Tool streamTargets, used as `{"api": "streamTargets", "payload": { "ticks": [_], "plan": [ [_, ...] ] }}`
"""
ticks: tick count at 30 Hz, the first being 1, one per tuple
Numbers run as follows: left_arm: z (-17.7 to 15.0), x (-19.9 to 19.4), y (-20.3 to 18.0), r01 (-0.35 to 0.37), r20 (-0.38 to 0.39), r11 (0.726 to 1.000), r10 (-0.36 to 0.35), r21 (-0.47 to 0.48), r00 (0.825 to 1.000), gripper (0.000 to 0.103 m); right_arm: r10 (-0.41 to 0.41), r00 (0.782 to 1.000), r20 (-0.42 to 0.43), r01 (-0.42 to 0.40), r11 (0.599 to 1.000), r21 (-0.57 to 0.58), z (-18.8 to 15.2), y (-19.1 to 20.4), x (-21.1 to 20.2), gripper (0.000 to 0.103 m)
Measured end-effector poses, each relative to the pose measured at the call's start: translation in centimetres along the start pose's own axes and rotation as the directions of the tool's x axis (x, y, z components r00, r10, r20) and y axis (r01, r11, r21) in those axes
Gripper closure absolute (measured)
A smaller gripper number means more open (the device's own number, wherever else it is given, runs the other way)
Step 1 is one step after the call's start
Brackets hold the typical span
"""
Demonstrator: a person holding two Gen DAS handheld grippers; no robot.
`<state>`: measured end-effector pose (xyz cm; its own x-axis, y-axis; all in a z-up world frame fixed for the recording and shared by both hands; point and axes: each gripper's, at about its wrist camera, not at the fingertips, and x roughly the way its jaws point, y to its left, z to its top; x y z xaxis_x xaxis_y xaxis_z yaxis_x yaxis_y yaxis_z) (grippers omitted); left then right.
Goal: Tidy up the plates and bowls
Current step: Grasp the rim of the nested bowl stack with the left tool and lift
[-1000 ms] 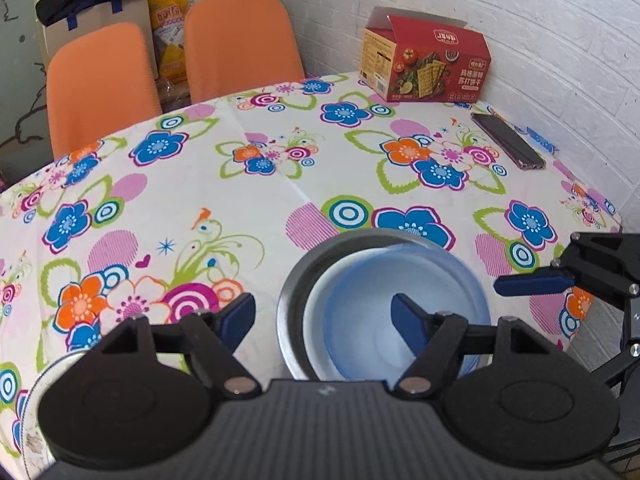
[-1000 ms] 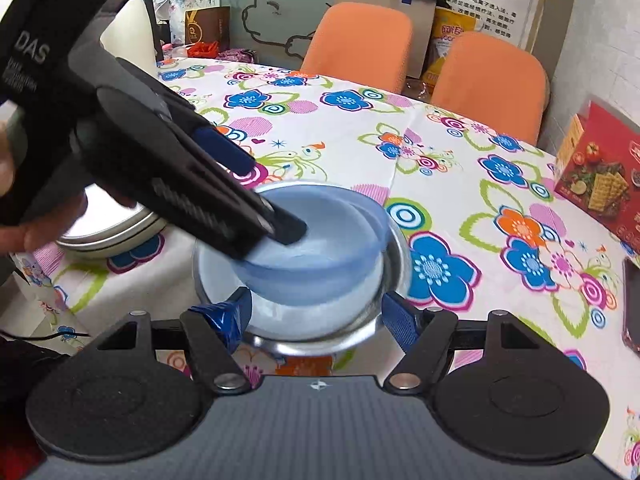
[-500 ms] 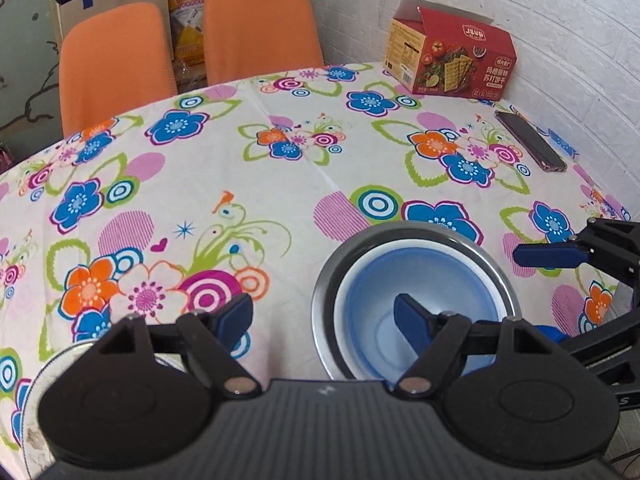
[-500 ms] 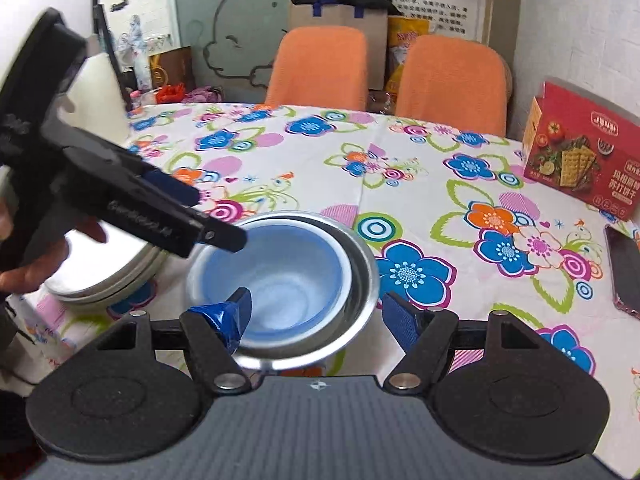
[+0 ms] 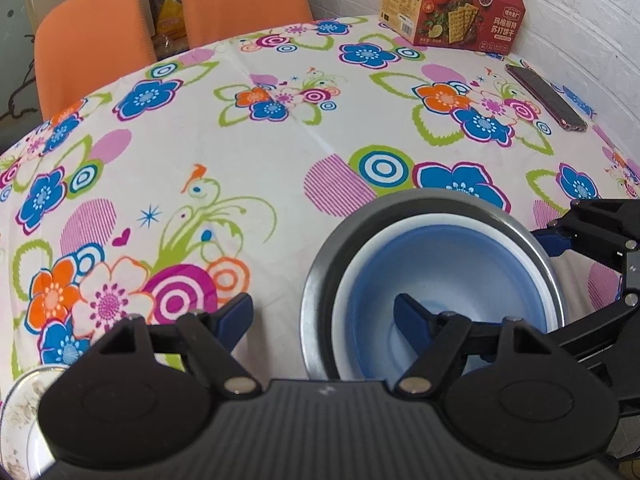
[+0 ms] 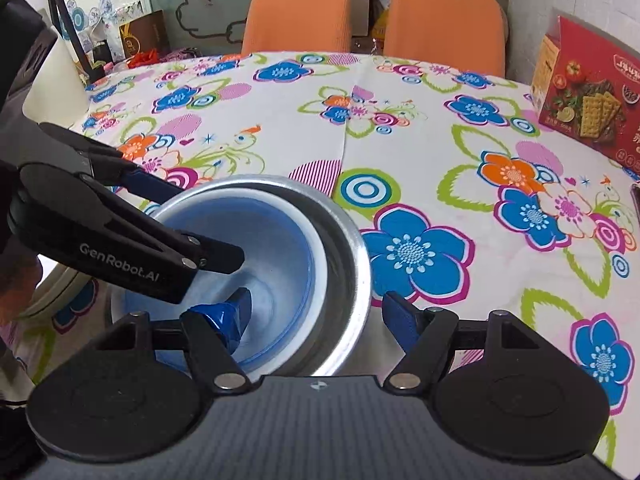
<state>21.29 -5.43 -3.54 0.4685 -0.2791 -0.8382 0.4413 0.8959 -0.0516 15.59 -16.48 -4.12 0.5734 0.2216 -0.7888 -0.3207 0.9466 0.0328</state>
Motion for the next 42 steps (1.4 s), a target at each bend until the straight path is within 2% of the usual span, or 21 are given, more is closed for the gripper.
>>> {"api": "streamTargets", "payload": {
  "ticks": [5,11,20,29,30,32,33,37,40,42],
  "plan": [
    [0.0,0.2,0.3,0.023,-0.002,1.000,-0.023,-0.009,1.000,0.026,0.019,1.000,-0.004,-0.019,0.999,0.028,0.1,-0.4,0.2,0.043],
    [-0.3,0.2,0.2,0.034,0.012,0.999,-0.034,-0.008,0.999,0.026,-0.004,0.998,0.062,0.001,0.999,0.045,-1.1,0.0,-0.1,0.041],
    [-0.6,-0.1,0.5,0.031,0.013,0.999,-0.031,-0.007,0.999,0.026,-0.029,0.999,0.039,0.026,0.998,0.066,-0.8,0.4,0.0,0.040],
    [-1.0,-0.2,0.4,0.035,0.026,0.999,-0.035,0.000,0.999,0.026,0.006,0.998,0.066,-0.007,1.000,0.028,-1.4,0.3,-0.2,0.039],
    [-1.1,-0.3,0.2,0.035,0.028,0.999,-0.035,0.004,0.999,0.029,0.022,0.997,0.077,-0.023,1.000,0.020,-1.6,0.2,-0.3,0.042],
    [-1.1,-0.6,0.0,0.070,0.031,0.998,-0.070,0.006,0.997,0.046,0.075,0.992,0.103,-0.077,0.997,0.016,-1.9,-0.2,-0.5,0.050],
    [-1.0,-0.8,-0.2,0.085,0.027,0.996,-0.086,0.009,0.996,0.058,0.085,0.990,0.109,-0.086,0.996,0.009,-1.9,-0.3,-0.6,0.059],
    [-0.5,-1.3,-0.2,0.059,0.024,0.997,-0.058,-0.048,0.998,0.060,0.074,0.993,0.092,-0.075,0.997,0.006,-1.5,0.1,-0.8,0.064],
    [0.6,-3.7,0.5,0.049,0.079,0.996,-0.043,-0.076,0.996,0.064,0.098,0.990,0.102,-0.098,0.995,-0.002,-1.0,0.8,-1.8,0.064],
    [1.5,-6.3,1.4,0.041,0.122,0.995,-0.030,-0.088,0.992,0.065,0.086,0.988,0.128,-0.082,0.996,-0.033,0.1,1.8,-3.0,0.064]
  ]
}}
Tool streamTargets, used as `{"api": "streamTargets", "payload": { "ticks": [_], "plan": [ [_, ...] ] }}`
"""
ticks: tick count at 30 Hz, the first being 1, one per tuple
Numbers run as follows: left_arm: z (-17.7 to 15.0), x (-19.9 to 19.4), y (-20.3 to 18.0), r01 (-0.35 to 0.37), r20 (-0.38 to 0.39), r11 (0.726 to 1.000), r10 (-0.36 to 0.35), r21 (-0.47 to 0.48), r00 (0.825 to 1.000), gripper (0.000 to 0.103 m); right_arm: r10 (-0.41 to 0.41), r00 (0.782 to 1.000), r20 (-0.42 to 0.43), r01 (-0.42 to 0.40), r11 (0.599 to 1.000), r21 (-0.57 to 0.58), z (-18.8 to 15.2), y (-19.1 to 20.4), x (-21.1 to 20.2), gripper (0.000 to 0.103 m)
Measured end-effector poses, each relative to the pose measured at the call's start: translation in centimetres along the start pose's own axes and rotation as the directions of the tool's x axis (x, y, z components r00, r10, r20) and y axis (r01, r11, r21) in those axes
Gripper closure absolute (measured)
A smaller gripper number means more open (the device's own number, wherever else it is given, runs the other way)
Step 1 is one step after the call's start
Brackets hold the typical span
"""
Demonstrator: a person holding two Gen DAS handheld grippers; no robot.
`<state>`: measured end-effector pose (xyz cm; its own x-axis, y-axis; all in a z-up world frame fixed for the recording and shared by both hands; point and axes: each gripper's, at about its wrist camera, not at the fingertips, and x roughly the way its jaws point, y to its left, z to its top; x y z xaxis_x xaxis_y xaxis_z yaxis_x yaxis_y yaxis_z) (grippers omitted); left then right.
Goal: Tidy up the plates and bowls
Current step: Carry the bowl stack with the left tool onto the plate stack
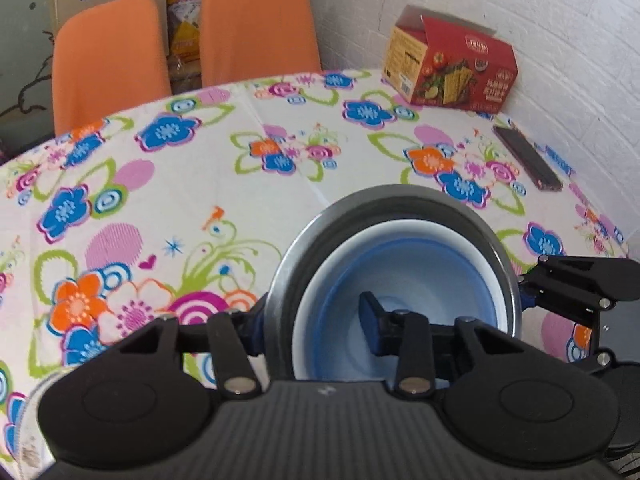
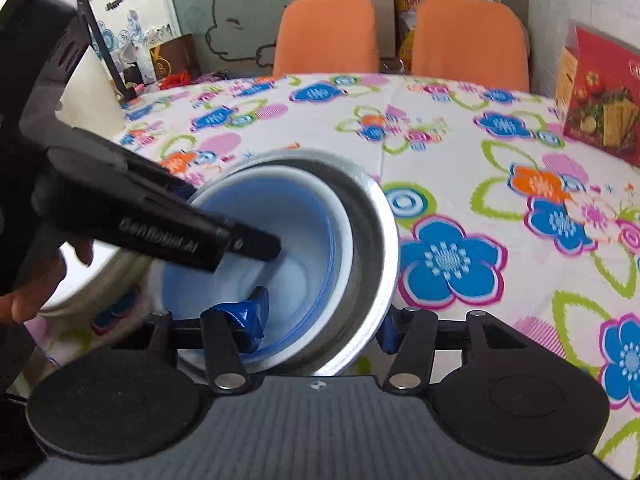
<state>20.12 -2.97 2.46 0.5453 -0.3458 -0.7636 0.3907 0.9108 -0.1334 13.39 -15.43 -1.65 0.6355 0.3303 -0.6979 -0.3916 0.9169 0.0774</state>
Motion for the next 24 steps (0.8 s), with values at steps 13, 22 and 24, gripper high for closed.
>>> {"api": "streamTargets", "payload": {
  "ticks": [13,22,24],
  "plan": [
    [-4.7,-10.7,10.4,-0.233,-0.012,0.961,0.233,-0.152,0.972,0.065,0.254,0.966,0.038,-0.245,0.955,-0.168,7.4,10.6,0.8,0.060],
    [-10.9,-7.9,13.9,-0.229,-0.109,0.949,0.210,-0.218,0.972,0.065,0.297,0.938,-0.176,-0.324,0.934,-0.152,4.1,15.2,6.1,0.060],
    [-11.1,-7.9,14.2,-0.217,-0.094,0.950,0.200,-0.226,0.975,0.065,0.297,0.934,-0.196,-0.328,0.933,-0.148,3.9,15.5,6.5,0.059]
  ]
}}
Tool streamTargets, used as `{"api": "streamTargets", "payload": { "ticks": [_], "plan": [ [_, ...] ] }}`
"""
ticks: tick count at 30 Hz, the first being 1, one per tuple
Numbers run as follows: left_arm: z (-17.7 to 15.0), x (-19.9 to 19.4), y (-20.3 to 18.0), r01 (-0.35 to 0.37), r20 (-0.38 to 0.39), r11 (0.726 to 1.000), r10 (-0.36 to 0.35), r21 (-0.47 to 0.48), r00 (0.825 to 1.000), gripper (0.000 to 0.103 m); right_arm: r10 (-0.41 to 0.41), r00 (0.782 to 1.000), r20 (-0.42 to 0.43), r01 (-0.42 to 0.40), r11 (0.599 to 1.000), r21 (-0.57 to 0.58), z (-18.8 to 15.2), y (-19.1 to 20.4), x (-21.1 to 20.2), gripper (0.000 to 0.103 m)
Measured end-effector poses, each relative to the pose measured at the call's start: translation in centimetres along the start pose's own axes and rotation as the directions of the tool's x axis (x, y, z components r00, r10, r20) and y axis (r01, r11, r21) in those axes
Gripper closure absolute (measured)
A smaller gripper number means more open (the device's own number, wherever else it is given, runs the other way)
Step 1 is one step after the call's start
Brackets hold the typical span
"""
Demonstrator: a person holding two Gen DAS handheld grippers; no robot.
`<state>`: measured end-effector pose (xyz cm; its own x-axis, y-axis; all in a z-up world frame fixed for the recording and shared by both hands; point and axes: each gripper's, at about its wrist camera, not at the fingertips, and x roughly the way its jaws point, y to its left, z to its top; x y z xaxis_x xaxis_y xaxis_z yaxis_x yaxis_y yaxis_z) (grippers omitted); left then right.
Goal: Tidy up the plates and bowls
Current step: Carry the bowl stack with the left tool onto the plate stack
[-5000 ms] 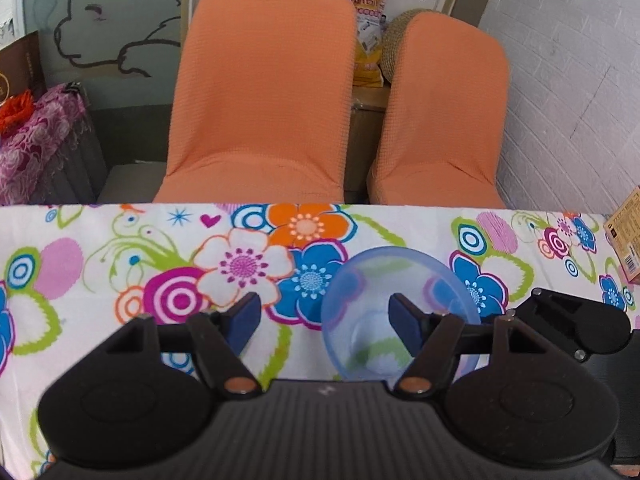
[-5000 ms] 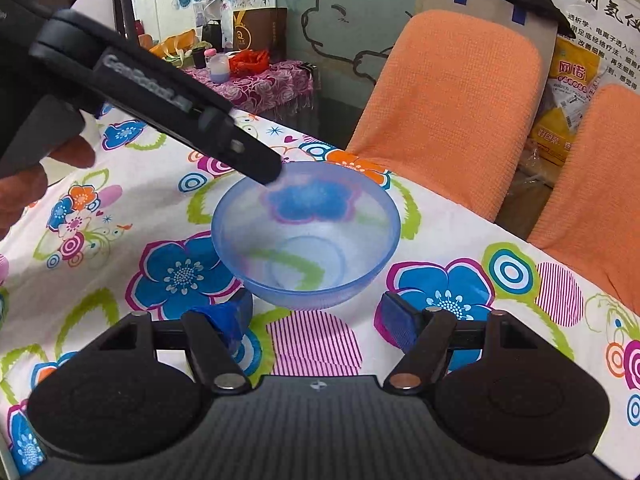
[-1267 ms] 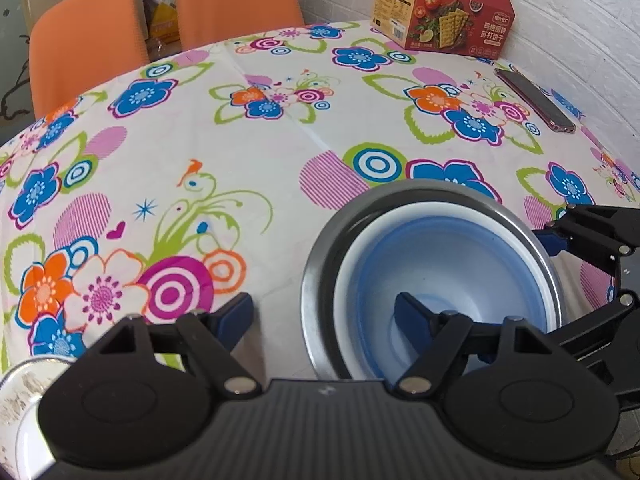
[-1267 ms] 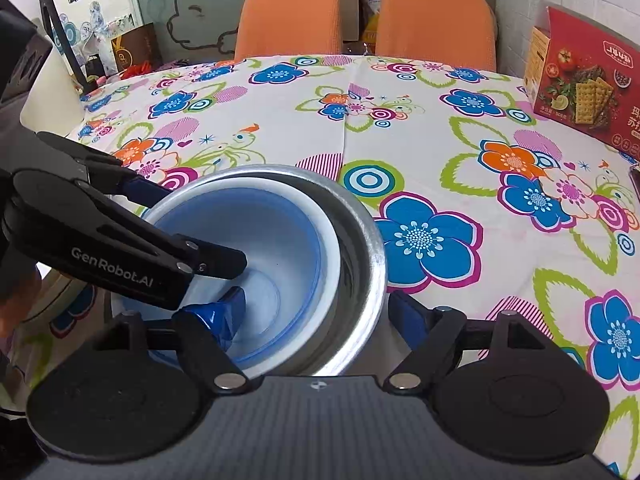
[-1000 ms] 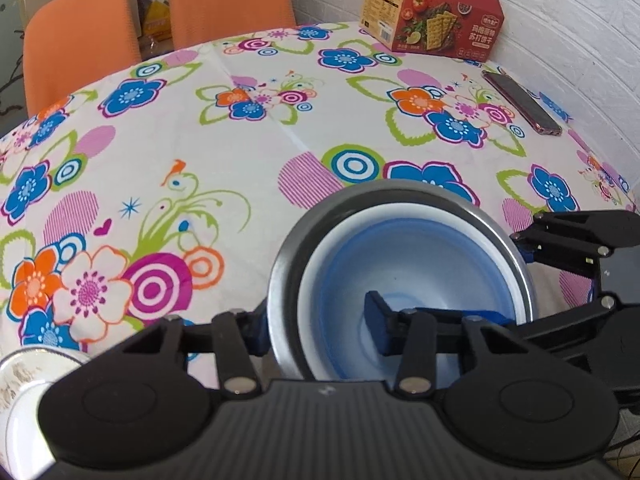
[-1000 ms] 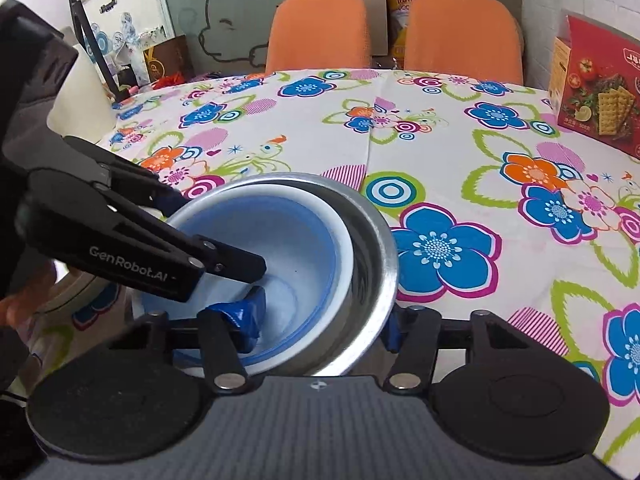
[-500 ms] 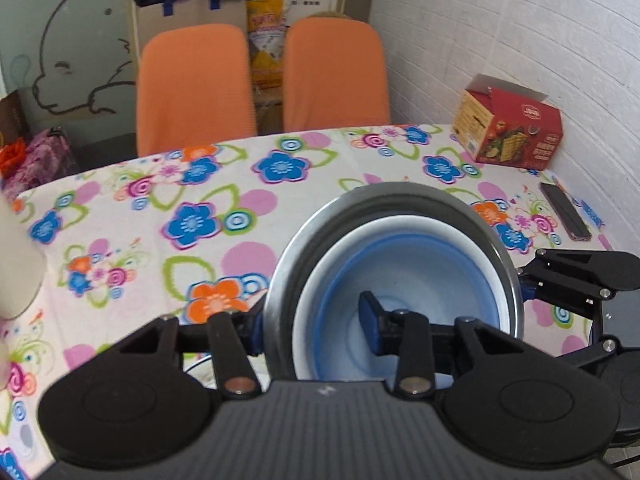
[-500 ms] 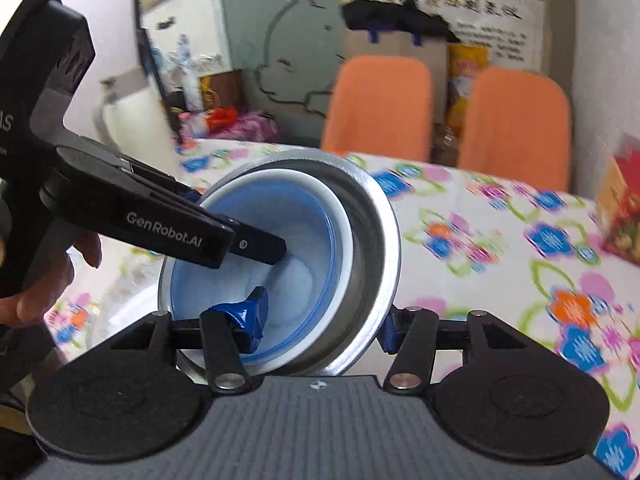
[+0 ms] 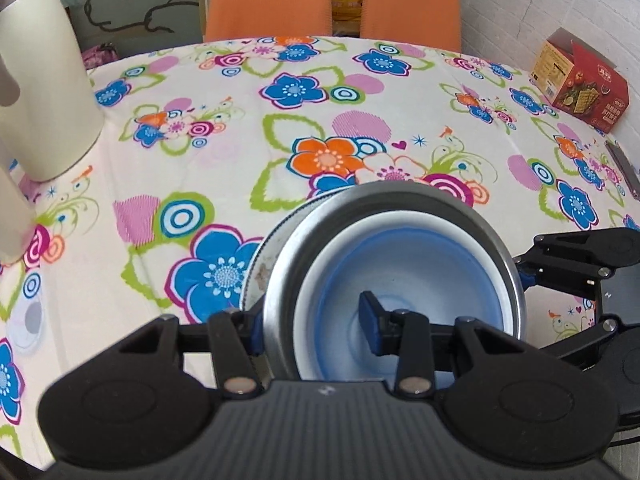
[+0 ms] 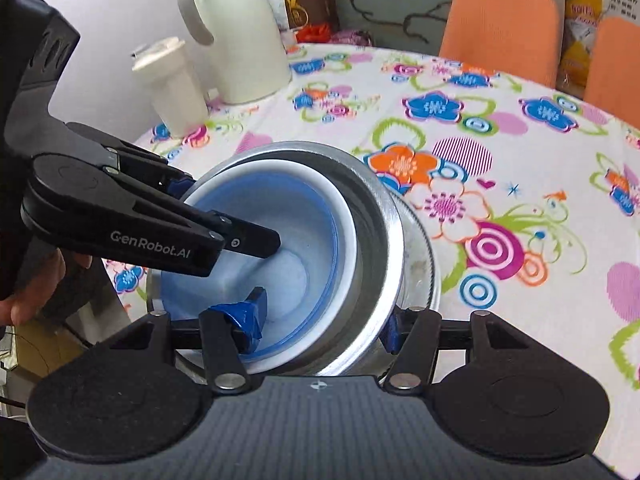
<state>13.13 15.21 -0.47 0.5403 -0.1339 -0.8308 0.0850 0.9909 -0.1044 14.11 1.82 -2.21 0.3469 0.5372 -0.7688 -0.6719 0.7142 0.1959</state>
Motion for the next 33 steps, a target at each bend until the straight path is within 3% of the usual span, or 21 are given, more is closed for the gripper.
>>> {"api": "streamTargets", "payload": {
  "ticks": [2,4,5,12,17,19,25,29,33],
  "plan": [
    [-0.1,0.0,-0.1,0.000,0.020,1.000,0.000,0.013,1.000,0.063,-0.011,1.000,0.007,0.011,1.000,-0.002,0.1,0.2,0.2,0.059],
    [-0.1,0.0,-0.3,0.009,0.039,1.000,-0.010,0.023,0.999,0.033,-0.022,1.000,0.011,0.022,1.000,0.004,0.4,0.0,0.3,0.058],
    [-0.2,-0.1,-0.4,0.014,0.055,1.000,-0.015,0.025,0.998,0.030,-0.025,1.000,0.012,0.025,1.000,0.011,0.5,-0.2,0.3,0.058],
    [-1.1,-2.6,-0.6,-0.114,0.175,0.992,0.104,0.045,0.979,0.026,-0.062,0.998,0.002,0.062,0.998,-0.021,-0.2,0.4,-0.8,0.057],
    [-0.5,-4.6,-0.3,-0.168,0.260,0.986,0.160,0.008,0.952,0.018,-0.103,0.992,0.073,0.105,0.994,-0.016,-0.5,0.3,-3.0,0.057],
    [0.2,-4.9,-0.7,-0.183,0.284,0.983,0.179,-0.015,0.942,0.010,-0.112,0.985,0.129,0.112,0.994,0.004,0.2,0.1,-3.6,0.056],
    [1.1,-5.1,-2.7,-0.242,0.370,0.966,0.257,-0.087,0.893,0.005,-0.249,0.938,0.240,0.230,0.968,0.103,1.6,-0.2,-4.7,0.056],
    [1.1,-4.7,-3.3,-0.258,0.383,0.955,0.296,-0.148,0.875,0.004,-0.310,0.896,0.316,0.290,0.951,0.112,0.1,0.1,-4.7,0.055],
    [1.0,-4.8,-3.7,-0.279,0.400,0.945,0.326,-0.173,0.856,0.002,-0.398,0.870,0.293,0.391,0.916,0.083,-0.7,0.4,-3.4,0.055]
  ]
}}
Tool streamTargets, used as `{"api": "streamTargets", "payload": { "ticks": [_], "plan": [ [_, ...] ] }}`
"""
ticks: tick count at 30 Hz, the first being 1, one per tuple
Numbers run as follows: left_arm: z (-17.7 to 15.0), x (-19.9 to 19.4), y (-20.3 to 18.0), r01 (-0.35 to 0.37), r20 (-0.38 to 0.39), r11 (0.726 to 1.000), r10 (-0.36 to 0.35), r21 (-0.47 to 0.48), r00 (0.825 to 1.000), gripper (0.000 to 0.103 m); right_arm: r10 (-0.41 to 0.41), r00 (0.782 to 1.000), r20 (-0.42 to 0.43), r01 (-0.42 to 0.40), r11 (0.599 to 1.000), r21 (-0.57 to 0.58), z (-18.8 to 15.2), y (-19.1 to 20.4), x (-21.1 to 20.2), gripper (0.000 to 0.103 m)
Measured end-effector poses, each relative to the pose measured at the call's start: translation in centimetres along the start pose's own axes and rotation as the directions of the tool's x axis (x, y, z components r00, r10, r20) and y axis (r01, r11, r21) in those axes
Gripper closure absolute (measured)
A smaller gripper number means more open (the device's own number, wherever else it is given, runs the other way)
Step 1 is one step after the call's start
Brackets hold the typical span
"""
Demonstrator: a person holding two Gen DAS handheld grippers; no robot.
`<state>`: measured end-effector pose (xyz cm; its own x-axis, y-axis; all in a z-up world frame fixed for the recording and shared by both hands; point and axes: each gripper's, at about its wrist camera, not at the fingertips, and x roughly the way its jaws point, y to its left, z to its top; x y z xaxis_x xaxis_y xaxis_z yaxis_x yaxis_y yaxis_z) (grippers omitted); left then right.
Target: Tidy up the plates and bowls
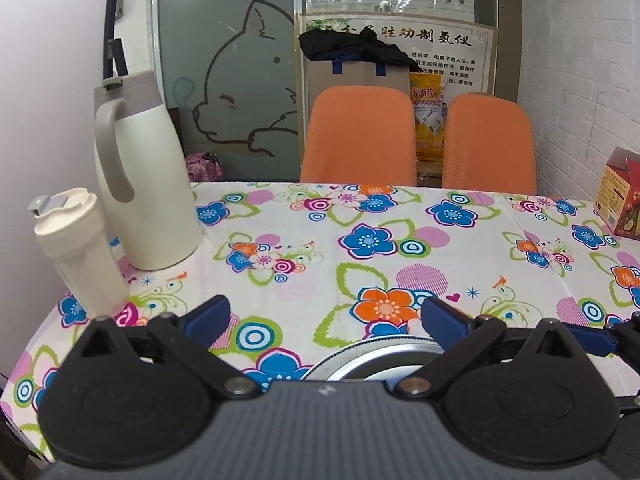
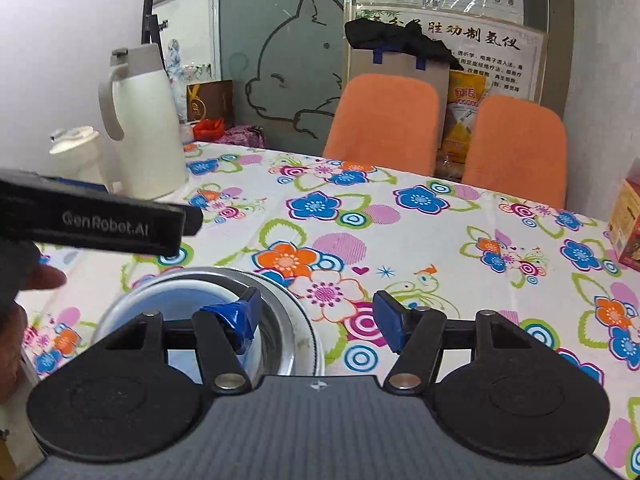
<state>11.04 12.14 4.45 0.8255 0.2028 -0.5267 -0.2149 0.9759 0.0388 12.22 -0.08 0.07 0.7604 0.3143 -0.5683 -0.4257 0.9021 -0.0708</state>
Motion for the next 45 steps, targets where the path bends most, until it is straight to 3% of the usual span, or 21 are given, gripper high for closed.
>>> {"api": "streamTargets", "payload": {
  "ticks": [3,7,17,26,36,45],
  "plan": [
    [0.0,-0.5,0.0,-0.021,0.035,0.999,0.023,-0.041,0.999,0.001,-0.016,1.000,0.025,0.016,0.999,0.032,0.2,-0.6,0.4,0.055],
    [-0.3,-1.0,0.1,-0.036,0.036,0.993,0.040,-0.109,0.999,0.001,-0.054,0.995,0.090,0.036,0.981,0.192,1.0,-2.5,0.2,0.055],
    [-2.4,-3.7,-0.4,-0.009,0.015,0.994,0.011,-0.106,1.000,0.001,-0.136,0.984,0.119,0.079,0.916,0.394,-1.8,-4.2,-3.9,0.053],
    [-5.0,-7.6,-1.1,0.013,0.045,0.996,-0.009,-0.088,0.999,0.001,-0.162,0.980,0.114,0.108,0.920,0.377,-3.4,-3.2,-6.7,0.051],
    [-9.1,-10.3,-2.0,0.049,0.043,0.997,-0.046,-0.060,0.998,0.002,-0.251,0.967,0.048,0.221,0.916,0.335,-7.3,-2.8,-8.4,0.049],
    [-9.7,-11.7,-2.4,0.061,0.073,0.997,-0.058,-0.041,0.996,0.001,-0.278,0.959,0.046,0.247,0.908,0.337,-8.6,-3.1,-9.8,0.048]
  ]
}}
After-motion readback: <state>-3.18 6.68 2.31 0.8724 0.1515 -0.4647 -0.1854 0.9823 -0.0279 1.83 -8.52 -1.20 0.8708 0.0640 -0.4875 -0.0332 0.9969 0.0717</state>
